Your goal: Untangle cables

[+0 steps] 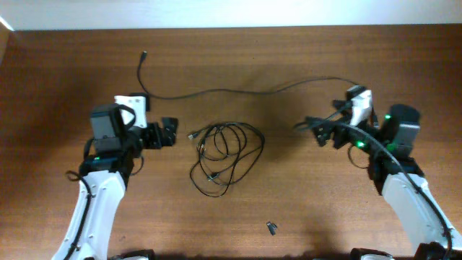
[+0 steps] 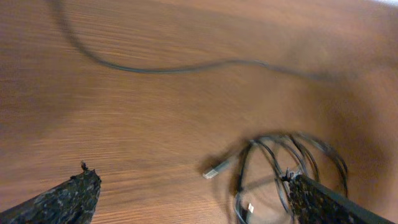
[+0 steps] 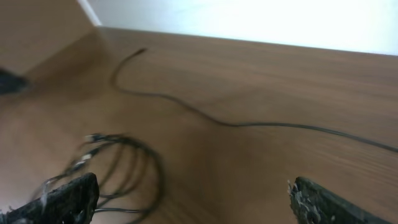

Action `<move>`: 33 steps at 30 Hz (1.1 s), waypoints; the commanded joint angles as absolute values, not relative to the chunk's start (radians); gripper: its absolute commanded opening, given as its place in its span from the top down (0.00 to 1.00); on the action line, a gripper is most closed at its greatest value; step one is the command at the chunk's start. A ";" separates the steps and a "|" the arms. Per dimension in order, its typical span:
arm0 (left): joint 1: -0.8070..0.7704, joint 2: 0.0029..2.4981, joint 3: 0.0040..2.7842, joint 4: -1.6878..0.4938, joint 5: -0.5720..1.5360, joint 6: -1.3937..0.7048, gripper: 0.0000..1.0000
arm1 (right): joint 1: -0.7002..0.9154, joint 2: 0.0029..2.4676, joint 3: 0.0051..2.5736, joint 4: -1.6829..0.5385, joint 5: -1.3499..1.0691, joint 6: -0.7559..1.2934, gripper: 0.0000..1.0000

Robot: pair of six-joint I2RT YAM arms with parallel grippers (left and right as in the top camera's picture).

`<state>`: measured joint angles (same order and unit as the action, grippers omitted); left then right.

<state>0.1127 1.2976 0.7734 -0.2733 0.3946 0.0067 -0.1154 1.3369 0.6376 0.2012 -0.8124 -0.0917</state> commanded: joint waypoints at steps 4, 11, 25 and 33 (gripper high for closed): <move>-0.030 1.280 0.775 -0.377 0.447 0.345 0.01 | 0.016 1.333 0.640 0.199 -0.529 0.355 0.01; -0.051 1.282 0.774 -0.379 0.284 0.402 0.00 | 0.040 1.338 0.640 0.204 -0.518 0.480 0.01; -0.058 1.434 0.773 -0.359 0.418 0.467 0.00 | 0.040 1.404 0.640 0.197 -0.458 0.476 0.01; -0.059 1.483 0.773 -0.372 0.493 0.596 0.00 | 0.040 1.404 0.640 0.197 -0.458 0.476 0.01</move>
